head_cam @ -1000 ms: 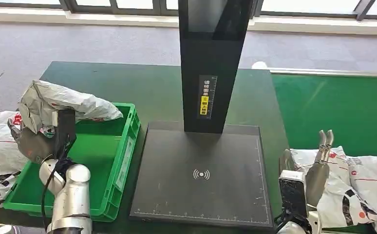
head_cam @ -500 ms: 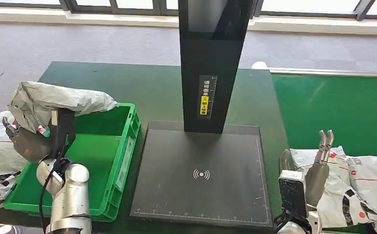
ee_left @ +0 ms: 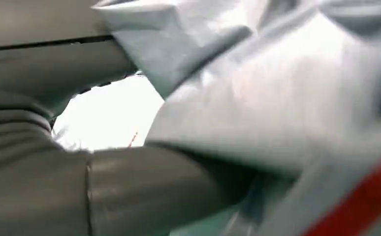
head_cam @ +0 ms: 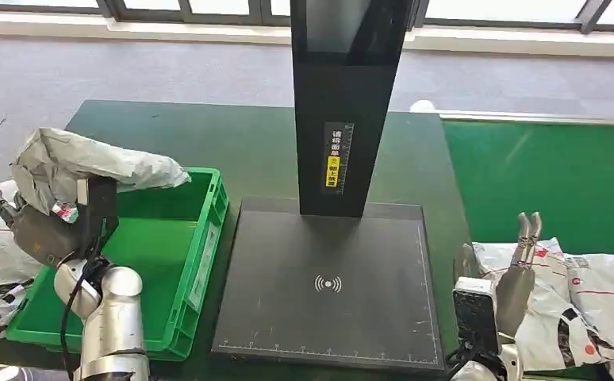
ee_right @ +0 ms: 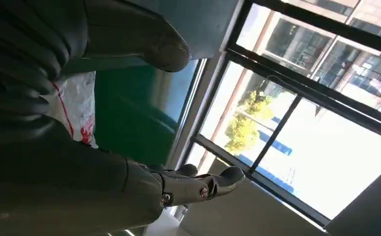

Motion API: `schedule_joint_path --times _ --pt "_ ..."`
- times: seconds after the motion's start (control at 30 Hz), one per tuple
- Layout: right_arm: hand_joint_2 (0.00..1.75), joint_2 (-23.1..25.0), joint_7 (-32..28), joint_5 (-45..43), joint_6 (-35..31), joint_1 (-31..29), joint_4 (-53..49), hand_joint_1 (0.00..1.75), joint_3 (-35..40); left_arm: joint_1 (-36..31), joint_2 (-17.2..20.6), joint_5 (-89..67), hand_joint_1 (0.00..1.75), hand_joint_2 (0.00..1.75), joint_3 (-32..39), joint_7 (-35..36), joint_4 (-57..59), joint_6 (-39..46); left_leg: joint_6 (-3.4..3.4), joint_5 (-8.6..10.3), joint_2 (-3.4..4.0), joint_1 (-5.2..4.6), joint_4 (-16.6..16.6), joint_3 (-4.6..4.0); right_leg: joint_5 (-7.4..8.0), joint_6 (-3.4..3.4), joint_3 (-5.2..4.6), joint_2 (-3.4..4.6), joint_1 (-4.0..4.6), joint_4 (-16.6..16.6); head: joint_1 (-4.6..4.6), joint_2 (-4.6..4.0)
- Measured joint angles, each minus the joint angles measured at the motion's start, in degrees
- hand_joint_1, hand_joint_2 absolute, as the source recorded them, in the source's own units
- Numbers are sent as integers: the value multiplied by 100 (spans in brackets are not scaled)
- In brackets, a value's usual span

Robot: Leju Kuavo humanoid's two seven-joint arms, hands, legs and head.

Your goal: Moved the parcel from conveyor to table for the left to box.

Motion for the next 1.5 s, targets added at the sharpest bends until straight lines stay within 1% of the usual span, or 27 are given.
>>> schedule_joint_path --times 0.2,0.43,0.53,0.77,0.93,1.17,1.27,1.33,1.37,1.43,1.5 --pt "175 0 4 -9 -2 0 7 0 -15 0 -33 -188 0 175 81 29 -52 2 0 0 0 0 0 0 0 0 0 0 0 0 0 0" --pt "175 33 24 31 4 6 2 0 -70 3 -13 -715 0 175 76 827 53 4 0 0 1 0 0 0 0 0 -1 1 0 0 0 0" --pt "175 48 33 44 17 8 -11 0 -79 20 13 -678 0 175 57 912 114 4 0 0 1 0 0 0 0 0 -1 1 0 0 0 0" --pt "175 57 54 46 28 9 -11 0 -105 99 18 -356 0 175 52 554 -85 7 0 0 1 0 0 0 0 0 -1 1 0 0 0 0" --pt "175 59 59 46 28 9 -11 0 -107 106 15 -295 0 175 55 435 -210 7 0 0 1 0 0 0 0 0 -1 1 0 0 0 0" --pt "175 61 81 61 15 8 -11 0 -109 107 -83 81 0 175 131 -215 -463 7 0 0 1 0 0 0 0 0 -1 1 0 0 0 -2" --pt "175 61 172 164 -7 7 -9 0 -164 107 -111 144 0 175 133 -313 -494 7 0 0 0 0 0 0 0 0 -1 0 0 -1 0 0" --pt "175 61 227 197 -13 9 -9 0 -236 105 -116 54 0 175 94 -174 -448 0 0 0 1 0 1 1 0 0 -3 0 -1 -1 0 0" --pt "175 59 238 210 -11 8 -9 0 -269 98 -107 -94 0 175 44 24 -366 -116 0 0 0 -1 1 3 0 0 -9 0 -2 -3 0 0" --pt "175 61 299 260 52 10 -35 0 -345 79 -16 -680 0 175 -226 798 -79 -763 2 1 -7 -1 1 2 0 0 -6 -6 -2 -3 0 0" --pt "175 70 323 337 144 8 -72 0 -400 48 103 -914 0 175 -536 1240 204 -1426 2 4 -6 0 1 1 2 -1 -5 -6 -1 -2 0 0"
